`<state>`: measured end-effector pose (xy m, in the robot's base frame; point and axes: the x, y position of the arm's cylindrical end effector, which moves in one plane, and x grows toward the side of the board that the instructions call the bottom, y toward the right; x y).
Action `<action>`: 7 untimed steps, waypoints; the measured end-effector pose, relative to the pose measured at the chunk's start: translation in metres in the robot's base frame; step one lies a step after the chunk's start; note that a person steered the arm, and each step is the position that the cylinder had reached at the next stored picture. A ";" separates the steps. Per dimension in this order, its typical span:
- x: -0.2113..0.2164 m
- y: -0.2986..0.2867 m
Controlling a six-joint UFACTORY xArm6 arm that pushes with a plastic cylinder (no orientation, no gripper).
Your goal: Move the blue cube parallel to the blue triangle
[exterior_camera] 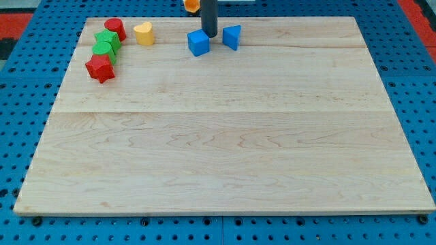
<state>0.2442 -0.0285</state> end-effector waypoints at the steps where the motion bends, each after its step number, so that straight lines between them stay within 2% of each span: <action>1: 0.006 0.018; 2: 0.018 0.048; 5: 0.027 -0.025; 6: 0.044 -0.004; 7: 0.060 -0.010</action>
<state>0.3040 -0.0382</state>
